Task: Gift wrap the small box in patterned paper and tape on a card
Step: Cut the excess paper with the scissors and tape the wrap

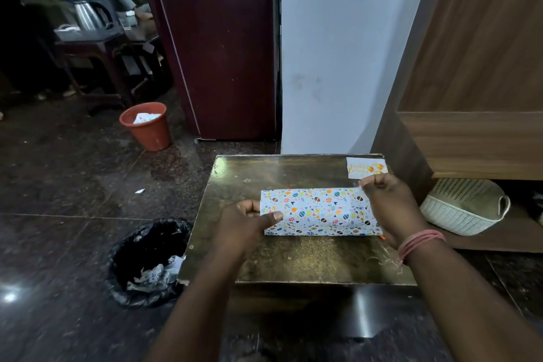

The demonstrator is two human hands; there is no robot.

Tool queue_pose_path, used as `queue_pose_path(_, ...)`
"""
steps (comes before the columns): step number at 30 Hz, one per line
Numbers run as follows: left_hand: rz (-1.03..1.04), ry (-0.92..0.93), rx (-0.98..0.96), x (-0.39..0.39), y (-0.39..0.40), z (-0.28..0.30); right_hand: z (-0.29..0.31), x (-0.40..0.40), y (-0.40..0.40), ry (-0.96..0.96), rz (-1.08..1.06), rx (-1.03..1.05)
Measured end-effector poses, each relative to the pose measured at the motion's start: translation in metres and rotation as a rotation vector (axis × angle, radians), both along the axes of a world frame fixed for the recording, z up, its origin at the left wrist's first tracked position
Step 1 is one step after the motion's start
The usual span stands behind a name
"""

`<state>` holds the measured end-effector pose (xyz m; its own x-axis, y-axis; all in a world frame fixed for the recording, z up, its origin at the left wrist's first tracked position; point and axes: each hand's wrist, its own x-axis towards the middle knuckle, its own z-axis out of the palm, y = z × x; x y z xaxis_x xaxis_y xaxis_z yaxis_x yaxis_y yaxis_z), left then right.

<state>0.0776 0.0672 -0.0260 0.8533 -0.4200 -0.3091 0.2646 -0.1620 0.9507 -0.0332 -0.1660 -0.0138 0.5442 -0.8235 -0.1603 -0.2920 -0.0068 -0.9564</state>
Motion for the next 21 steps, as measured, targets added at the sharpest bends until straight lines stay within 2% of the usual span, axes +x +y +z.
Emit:
queue_pose_path(8,-0.007,-0.039,0.039,0.003,0.0,0.0,0.0,-0.007,-0.014,0.005,-0.021,0.079)
queue_pose_path(16,-0.025,-0.006,-0.037,0.002,0.001,-0.008,-0.01,-0.017,-0.03,-0.025,-0.042,0.255)
queue_pose_path(21,0.0,-0.043,0.009,0.001,-0.001,-0.011,-0.012,-0.017,-0.027,-0.106,-0.077,0.434)
